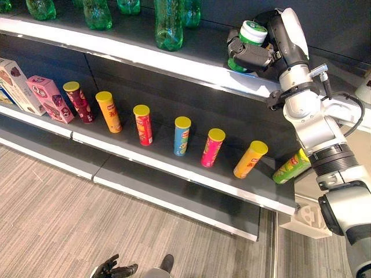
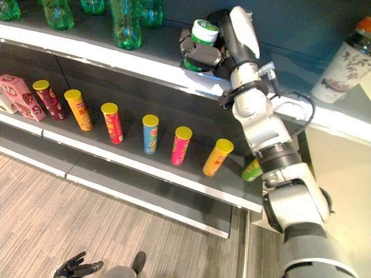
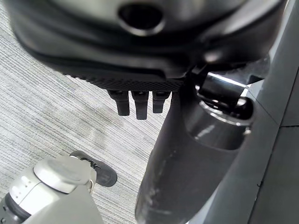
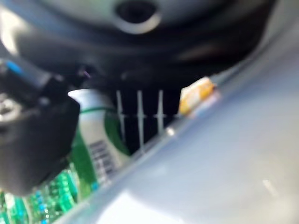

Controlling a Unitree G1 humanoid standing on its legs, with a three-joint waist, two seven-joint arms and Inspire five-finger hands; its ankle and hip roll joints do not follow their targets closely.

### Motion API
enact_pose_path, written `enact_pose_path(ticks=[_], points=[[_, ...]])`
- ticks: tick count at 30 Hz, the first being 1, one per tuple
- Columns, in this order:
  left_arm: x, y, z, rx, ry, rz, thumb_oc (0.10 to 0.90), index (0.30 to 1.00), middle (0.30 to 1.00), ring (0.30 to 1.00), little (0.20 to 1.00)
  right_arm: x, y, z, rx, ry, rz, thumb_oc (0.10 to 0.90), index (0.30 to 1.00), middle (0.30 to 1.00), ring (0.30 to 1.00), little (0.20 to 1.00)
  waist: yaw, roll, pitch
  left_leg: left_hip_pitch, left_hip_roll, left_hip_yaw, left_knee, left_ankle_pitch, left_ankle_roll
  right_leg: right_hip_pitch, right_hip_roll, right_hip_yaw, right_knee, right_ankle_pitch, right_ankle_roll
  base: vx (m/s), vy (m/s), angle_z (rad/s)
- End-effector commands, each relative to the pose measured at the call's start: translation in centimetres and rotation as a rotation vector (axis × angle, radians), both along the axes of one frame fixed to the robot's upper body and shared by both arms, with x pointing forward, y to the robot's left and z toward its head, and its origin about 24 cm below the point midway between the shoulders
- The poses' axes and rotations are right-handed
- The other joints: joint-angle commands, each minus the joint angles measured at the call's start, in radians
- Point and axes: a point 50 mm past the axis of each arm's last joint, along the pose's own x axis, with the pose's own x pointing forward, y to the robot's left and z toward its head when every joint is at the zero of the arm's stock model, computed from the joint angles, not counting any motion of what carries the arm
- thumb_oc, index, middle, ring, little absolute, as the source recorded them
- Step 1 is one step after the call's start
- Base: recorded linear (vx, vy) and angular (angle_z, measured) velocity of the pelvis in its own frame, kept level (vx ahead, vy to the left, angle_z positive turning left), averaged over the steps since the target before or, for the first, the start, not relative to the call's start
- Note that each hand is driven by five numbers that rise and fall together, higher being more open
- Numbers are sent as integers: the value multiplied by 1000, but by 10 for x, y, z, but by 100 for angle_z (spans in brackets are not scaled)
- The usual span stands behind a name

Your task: Put the goods on the table back onto the shelves and tidy them up.

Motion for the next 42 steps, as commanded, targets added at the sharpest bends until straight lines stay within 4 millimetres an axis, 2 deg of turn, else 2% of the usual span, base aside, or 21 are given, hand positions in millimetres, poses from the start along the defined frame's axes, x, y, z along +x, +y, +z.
enact_pose_path(ticks=[1, 12, 25, 39, 40, 41, 42], points=[[10, 12, 7, 71, -13, -90, 800, 900, 900, 900, 900, -24, 1, 60, -34, -251, 13, 400, 300, 300, 300, 300, -1, 1, -81, 34, 72, 44, 5, -75, -62, 17, -38, -3, 10, 20, 17, 0, 0, 0], [12, 10, 7, 72, -21, -102, 800, 900, 900, 900, 900, -28, 15, 61, -97, -256, 68, 400, 300, 300, 300, 300, -31, 12, -84, 53, 79, 78, 3, -84, -61, 12, -37, 34, 8, 20, 16, -3, -2, -8], [7, 8, 4, 65, 0, -86, 800, 900, 900, 900, 900, -23, 27, 57, -150, -213, 102, 400, 300, 300, 300, 300, -53, 6, -88, 70, 89, 110, 1, -92, -57, -2, -29, 77, 6, 24, 14, -5, -4, -8], [5, 7, 3, 60, 6, -80, 800, 900, 900, 900, 900, -19, 32, 52, -166, -188, 101, 400, 300, 300, 300, 300, -57, 8, -87, 68, 82, 106, 1, -91, -51, -2, -34, 74, 6, 28, 16, -1, 1, -1], [5, 7, 3, 62, 9, -80, 800, 900, 900, 900, 900, -19, 32, 53, -162, -191, 101, 532, 498, 498, 498, 498, -58, 7, -87, 69, 82, 106, 1, -91, -51, -1, -34, 74, 6, 28, 16, 0, 0, 0], [5, 7, 3, 62, 7, -76, 800, 900, 900, 900, 900, -19, 32, 53, -168, -196, 95, 800, 900, 900, 900, 900, -57, 7, -87, 69, 82, 106, 1, -91, -51, -1, -33, 75, 6, 27, 16, 0, 0, 0], [5, 7, 3, 62, 7, -76, 800, 900, 900, 900, 900, -19, 32, 54, -168, -196, 95, 800, 900, 900, 900, 900, -57, 7, -87, 69, 82, 106, 1, -91, -51, -1, -33, 75, 6, 27, 16, 0, 0, 0]])
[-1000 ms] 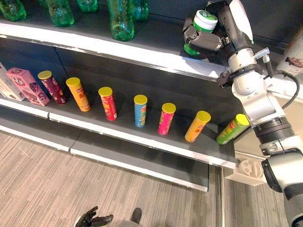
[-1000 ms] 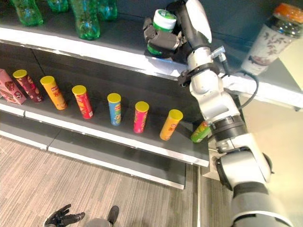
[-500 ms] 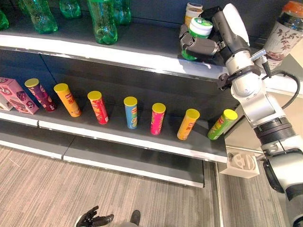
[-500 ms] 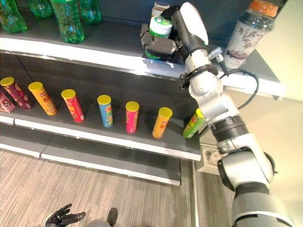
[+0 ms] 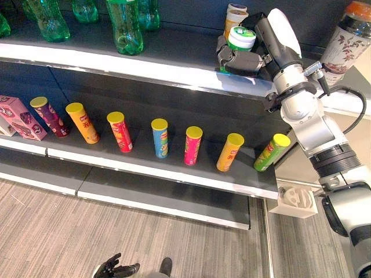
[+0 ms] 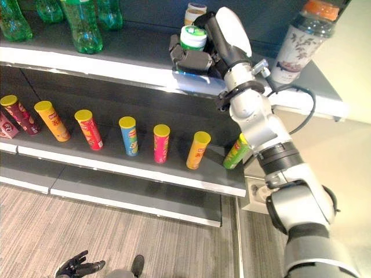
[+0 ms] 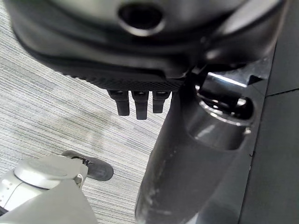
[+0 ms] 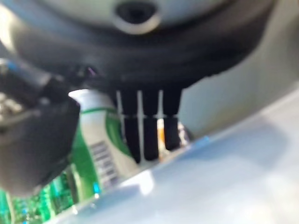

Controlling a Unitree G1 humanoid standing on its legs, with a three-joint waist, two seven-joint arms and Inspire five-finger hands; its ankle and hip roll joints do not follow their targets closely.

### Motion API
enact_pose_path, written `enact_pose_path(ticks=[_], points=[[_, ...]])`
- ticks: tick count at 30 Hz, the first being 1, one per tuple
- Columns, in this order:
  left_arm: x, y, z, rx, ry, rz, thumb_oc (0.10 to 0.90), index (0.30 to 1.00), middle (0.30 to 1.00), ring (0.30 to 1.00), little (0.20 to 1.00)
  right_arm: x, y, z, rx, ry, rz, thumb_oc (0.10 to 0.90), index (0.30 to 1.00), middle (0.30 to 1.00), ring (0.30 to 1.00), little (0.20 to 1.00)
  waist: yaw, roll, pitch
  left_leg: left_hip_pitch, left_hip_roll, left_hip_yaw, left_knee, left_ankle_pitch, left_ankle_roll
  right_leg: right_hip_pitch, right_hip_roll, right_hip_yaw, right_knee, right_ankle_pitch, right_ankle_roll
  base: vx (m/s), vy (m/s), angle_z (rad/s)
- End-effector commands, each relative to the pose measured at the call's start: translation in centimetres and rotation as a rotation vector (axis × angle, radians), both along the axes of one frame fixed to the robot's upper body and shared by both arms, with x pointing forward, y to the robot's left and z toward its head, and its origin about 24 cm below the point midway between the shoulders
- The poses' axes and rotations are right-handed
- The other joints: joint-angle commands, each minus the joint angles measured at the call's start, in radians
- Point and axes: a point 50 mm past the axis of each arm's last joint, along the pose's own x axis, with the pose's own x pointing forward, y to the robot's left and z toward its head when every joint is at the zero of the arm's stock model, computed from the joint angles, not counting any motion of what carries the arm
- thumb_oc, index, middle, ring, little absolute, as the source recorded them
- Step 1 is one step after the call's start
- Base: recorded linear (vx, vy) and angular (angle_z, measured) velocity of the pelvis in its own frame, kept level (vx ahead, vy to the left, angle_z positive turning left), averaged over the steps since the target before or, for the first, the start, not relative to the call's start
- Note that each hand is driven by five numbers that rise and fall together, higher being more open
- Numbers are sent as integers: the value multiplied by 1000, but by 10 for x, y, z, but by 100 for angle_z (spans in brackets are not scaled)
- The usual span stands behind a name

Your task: Put the goods on the table back onto the shelves and tidy them up.

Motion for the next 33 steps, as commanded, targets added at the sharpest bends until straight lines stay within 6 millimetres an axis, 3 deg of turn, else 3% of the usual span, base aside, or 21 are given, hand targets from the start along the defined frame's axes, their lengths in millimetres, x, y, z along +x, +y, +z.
enact_pose_path(ticks=[1, 24, 33], points=[[3, 11, 4, 65, 7, -57, 800, 900, 900, 900, 900, -14, 18, 53, -40, -195, 59, 800, 900, 900, 900, 900, 11, -28, -84, 41, 56, 39, 1, -88, -44, 4, -46, 6, 6, 19, 29, 0, 0, 0], [-1, 10, 2, 63, 17, -33, 800, 900, 900, 900, 900, -16, 19, 61, -34, -256, 26, 800, 900, 900, 900, 900, 18, -32, -83, 42, 53, 41, 1, -93, -39, 2, -49, 13, 6, 22, 32, 0, 0, 0], [-3, 12, 3, 64, 18, -22, 800, 900, 900, 900, 900, 2, 11, 55, -53, -187, -78, 800, 900, 900, 900, 900, 41, -41, -83, 37, 51, 23, 1, -89, -39, 10, -49, -2, 6, 22, 32, 2, 3, 3]])
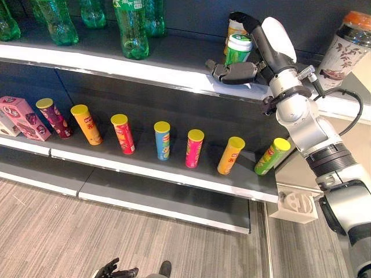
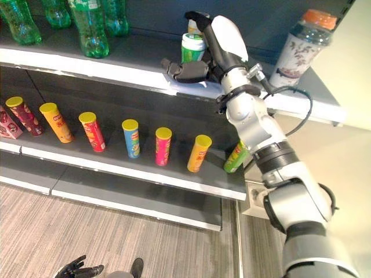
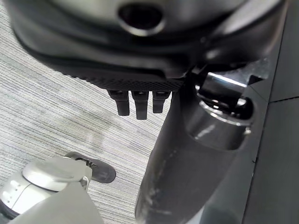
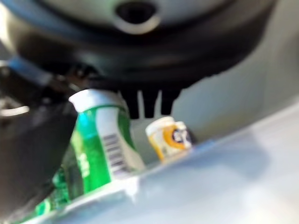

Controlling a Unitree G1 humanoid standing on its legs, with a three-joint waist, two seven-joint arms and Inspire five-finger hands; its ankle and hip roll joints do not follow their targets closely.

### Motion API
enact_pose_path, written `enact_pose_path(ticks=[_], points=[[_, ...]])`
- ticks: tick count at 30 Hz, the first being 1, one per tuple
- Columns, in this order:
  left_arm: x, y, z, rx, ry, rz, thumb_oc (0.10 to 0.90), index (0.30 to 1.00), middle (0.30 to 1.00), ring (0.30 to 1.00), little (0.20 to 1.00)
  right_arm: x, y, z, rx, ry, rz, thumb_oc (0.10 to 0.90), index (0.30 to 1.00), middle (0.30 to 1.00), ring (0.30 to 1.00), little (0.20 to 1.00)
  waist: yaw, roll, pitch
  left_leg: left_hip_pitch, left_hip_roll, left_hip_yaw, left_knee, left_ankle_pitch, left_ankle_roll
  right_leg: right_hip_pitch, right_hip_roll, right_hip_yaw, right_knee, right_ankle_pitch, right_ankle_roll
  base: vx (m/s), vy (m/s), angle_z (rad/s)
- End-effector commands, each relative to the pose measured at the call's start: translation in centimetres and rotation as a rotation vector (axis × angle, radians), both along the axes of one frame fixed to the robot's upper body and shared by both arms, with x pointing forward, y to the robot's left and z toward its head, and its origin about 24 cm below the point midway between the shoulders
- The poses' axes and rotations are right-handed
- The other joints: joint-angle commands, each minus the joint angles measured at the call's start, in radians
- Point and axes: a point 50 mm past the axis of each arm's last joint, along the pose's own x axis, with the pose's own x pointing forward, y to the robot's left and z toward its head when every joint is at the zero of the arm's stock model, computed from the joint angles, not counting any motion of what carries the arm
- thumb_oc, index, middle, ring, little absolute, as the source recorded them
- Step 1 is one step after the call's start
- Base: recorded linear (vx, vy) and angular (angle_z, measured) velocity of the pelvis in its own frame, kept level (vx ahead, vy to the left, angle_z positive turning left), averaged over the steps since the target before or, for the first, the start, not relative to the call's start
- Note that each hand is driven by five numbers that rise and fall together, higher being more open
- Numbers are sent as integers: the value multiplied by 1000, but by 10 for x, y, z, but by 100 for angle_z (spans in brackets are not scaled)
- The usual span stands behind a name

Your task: Put the goods on the table back onto the shelves and tidy them up.

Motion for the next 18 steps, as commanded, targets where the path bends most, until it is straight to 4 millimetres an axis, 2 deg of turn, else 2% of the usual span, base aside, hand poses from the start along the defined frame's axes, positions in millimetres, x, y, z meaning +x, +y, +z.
enact_pose_path(ticks=[1, 10, 14, 18], points=[[9, 12, 5, 53, -13, -44, 800, 900, 900, 900, 900, -9, 15, 63, -17, -213, 3, 800, 900, 900, 900, 900, 25, -29, -64, 36, 49, 32, 1, -90, -38, 5, -53, 3, 6, 23, 33, 4, -2, 4], [13, 10, 5, 54, -21, -53, 800, 900, 900, 900, 900, -7, 12, 65, -27, -225, -34, 800, 900, 900, 900, 900, 32, -28, -63, 34, 47, 26, 1, -90, -37, 6, -52, 0, 6, 23, 33, 0, 0, 0], [11, 10, 5, 57, -14, -53, 800, 900, 900, 900, 900, -15, 13, 72, -12, -277, -6, 800, 900, 900, 900, 900, 29, -25, -63, 39, 50, 27, 1, -95, -38, 9, -49, 3, 6, 21, 33, 0, 0, 0], [12, 11, 5, 61, -14, -49, 800, 900, 900, 900, 900, -32, 16, 86, -31, -383, 21, 800, 900, 900, 900, 900, 20, -23, -66, 36, 49, 33, 1, -92, -36, 3, -52, 7, 6, 23, 34, 0, 0, 0]])
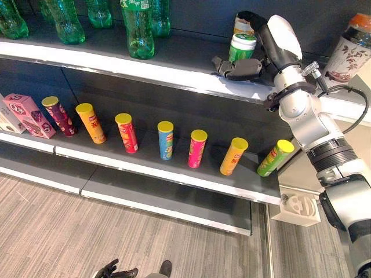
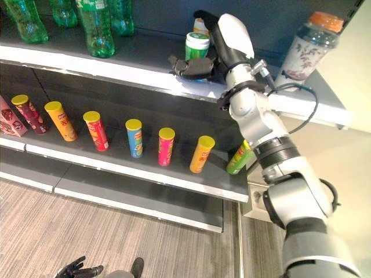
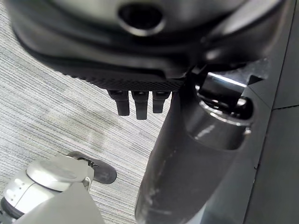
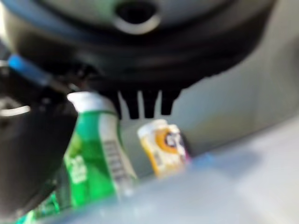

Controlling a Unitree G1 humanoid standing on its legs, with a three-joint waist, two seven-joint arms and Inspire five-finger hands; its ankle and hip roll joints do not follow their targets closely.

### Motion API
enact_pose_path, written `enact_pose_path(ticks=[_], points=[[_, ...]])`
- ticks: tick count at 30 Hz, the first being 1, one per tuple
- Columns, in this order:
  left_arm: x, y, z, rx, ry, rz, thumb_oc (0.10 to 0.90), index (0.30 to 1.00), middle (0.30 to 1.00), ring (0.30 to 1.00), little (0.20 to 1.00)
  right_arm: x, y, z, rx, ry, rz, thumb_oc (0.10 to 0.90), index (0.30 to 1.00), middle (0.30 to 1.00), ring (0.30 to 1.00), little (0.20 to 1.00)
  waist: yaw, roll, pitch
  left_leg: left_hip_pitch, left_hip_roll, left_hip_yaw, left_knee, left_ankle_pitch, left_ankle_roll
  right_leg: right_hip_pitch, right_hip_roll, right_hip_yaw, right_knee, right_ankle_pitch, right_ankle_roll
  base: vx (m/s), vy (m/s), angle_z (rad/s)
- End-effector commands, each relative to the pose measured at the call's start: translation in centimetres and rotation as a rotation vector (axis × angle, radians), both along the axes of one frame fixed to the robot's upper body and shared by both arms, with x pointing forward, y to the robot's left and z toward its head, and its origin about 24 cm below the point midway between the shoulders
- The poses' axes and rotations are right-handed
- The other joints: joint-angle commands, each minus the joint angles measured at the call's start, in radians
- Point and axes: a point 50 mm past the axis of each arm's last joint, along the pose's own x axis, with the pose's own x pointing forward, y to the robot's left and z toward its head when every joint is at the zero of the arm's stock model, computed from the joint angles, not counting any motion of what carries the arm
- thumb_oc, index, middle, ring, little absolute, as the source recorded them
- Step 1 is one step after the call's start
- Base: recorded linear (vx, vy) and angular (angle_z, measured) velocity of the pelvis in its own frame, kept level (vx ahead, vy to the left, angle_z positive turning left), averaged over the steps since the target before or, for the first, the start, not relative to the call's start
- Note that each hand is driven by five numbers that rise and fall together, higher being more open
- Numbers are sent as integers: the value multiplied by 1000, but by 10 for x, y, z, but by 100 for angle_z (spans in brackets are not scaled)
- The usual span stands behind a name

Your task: Put the goods on the table back onto the shelves and tidy them up.

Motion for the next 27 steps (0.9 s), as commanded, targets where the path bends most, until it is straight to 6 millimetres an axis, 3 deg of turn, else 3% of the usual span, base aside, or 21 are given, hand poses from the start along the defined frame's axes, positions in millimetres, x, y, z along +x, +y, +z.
enact_pose_path(ticks=[1, 5, 7, 8, 10, 14, 15, 16, 18, 20, 22, 24, 25, 27], points=[[14, 10, 6, 66, -17, -62, 800, 900, 900, 900, 900, -36, 12, 80, -17, -374, 50, 800, 900, 900, 900, 900, 14, -23, -64, 42, 50, 40, 1, -95, -34, 6, -53, 13, 6, 23, 34, 0, 0, 0], [17, 10, 6, 76, -15, -62, 800, 900, 900, 900, 900, -68, 6, 97, -3, -549, 80, 800, 900, 900, 900, 900, -1, -19, -65, 43, 51, 43, 1, -97, -33, 2, -53, 17, 6, 22, 36, 0, 0, 0], [17, 9, 6, 78, -19, -68, 800, 900, 900, 900, 900, -87, 6, 99, 62, -609, 173, 800, 900, 900, 900, 900, -11, -17, -65, 43, 51, 46, 1, -98, -33, 1, -51, 20, 6, 22, 37, 0, 0, 0], [17, 6, 5, 74, -19, -66, 800, 900, 900, 900, 900, -100, -2, 99, 181, -641, 258, 800, 900, 900, 900, 900, -19, -14, -64, 46, 53, 50, 1, -100, -33, 1, -51, 24, 6, 22, 36, 0, 0, 0], [13, 1, 2, 50, -7, -76, 800, 900, 900, 900, 900, -112, -1, 72, 433, -463, 639, 800, 900, 900, 900, 900, -43, -16, -64, 54, 57, 66, 1, -103, -34, 0, -49, 33, 6, 20, 36, 0, 0, 0], [7, -6, -3, 16, 27, -130, 800, 900, 900, 900, 900, -125, -3, 35, 640, -248, 1003, 800, 900, 900, 900, 900, -71, -23, -76, 55, 59, 82, 1, -100, -38, -7, -50, 38, 6, 23, 36, 0, 15, -26], [9, -9, -3, 9, 24, -144, 800, 900, 900, 900, 900, -123, -1, 21, 704, -176, 1053, 800, 900, 900, 900, 900, -84, -21, -76, 55, 59, 87, 1, -101, -37, -11, -50, 42, 6, 25, 36, -22, 23, -29], [12, -14, -3, -2, 14, -178, 800, 900, 900, 900, 900, -127, 14, -6, 778, -4, 1215, 800, 900, 900, 900, 900, -97, -17, -78, 65, 64, 105, 1, -106, -36, -19, -48, 66, 8, 27, 35, -24, 34, -27], [16, -15, -3, -9, 1, -179, 800, 900, 900, 900, 900, -129, 20, -31, 835, 116, 1259, 800, 900, 900, 900, 900, -115, -15, -81, 67, 62, 123, 1, -106, -30, -33, -49, 90, 8, 34, 35, -18, 32, -37], [18, -14, -2, -12, -9, -198, 800, 900, 900, 900, 900, -134, 20, -44, 725, 243, 1232, 800, 900, 900, 900, 900, -129, -12, -84, 74, 64, 140, 1, -109, -29, -38, -48, 107, 7, 36, 35, -2, 9, -42], [22, -16, 0, -11, -28, -237, 800, 900, 900, 900, 900, -126, 14, -88, 918, 427, 1208, 800, 900, 900, 900, 900, -140, -6, -82, 79, 65, 153, 1, -111, -30, -44, -47, 121, 8, 39, 35, -7, 7, -20], [24, -15, 1, -5, -27, -286, 800, 900, 900, 900, 900, -130, 13, -110, 790, 580, 1128, 800, 900, 900, 900, 900, -152, -4, -81, 87, 70, 163, 1, -113, -33, -46, -47, 133, 8, 41, 37, -5, 11, -14], [28, -17, 2, -11, -44, -308, 800, 900, 900, 900, 900, -132, 8, -130, 838, 685, 1094, 800, 900, 900, 900, 900, -159, -1, -81, 88, 70, 170, 1, -114, -33, -50, -47, 138, 6, 43, 38, -10, 7, -29], [27, -17, 2, -11, -43, -314, 800, 900, 900, 900, 900, -136, 9, -141, 862, 737, 1103, 800, 900, 900, 900, 900, -163, -1, -85, 84, 69, 172, 1, -112, -32, -57, -48, 140, 6, 46, 39, -8, 8, -36]])
